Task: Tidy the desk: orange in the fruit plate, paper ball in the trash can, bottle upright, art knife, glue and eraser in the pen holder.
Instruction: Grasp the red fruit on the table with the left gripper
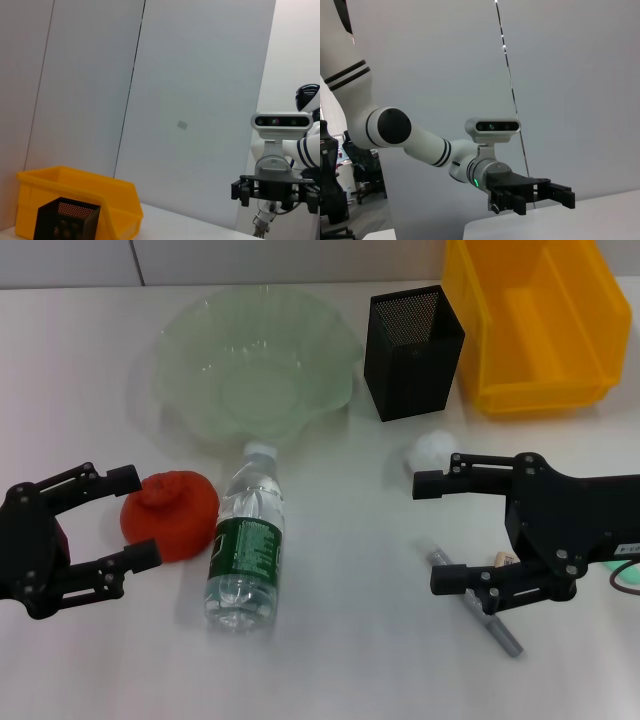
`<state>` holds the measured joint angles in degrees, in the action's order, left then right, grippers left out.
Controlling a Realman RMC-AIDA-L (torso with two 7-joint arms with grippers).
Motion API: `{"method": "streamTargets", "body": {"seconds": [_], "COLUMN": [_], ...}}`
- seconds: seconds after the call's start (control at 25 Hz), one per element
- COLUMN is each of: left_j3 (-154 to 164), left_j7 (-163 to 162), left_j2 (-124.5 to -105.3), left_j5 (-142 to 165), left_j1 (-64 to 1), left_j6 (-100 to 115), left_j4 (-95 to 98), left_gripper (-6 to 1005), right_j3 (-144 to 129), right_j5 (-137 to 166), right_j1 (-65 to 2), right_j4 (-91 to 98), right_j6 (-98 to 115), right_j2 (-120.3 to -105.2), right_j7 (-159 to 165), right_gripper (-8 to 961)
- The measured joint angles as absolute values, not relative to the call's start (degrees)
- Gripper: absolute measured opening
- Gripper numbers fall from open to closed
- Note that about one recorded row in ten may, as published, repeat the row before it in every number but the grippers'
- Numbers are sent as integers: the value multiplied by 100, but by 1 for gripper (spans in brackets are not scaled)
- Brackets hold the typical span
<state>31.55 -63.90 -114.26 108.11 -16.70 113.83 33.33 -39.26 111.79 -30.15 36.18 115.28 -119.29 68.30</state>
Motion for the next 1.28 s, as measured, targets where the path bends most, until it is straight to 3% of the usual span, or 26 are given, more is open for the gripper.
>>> {"method": "streamTargets", "body": {"seconds": [0.52, 0.8, 1.28], "left_j3": [3155, 3138, 3175], "left_j7": [-6620, -7241, -7239], "left_j2": [-11410, -11381, -11552], "left_j5": [11077, 11792, 11931], "left_j1": [-1699, -2101, -2186], "left_j6": [11149, 9799, 8934], "left_j4": [3501, 3717, 3660], "left_gripper": [818, 815, 811], "right_j3": [-3893, -3893, -3894], "right_j5": [11182, 11214, 11224], "right_j1": [-2713, -2463, -2318], "right_j4": [3619, 3562, 3452], "right_j6": [11259, 11107, 11100], "right_j2": [-11888, -11889, -11897], "right_j7": [6744, 6665, 6532], "right_gripper": [850, 851, 851]}}
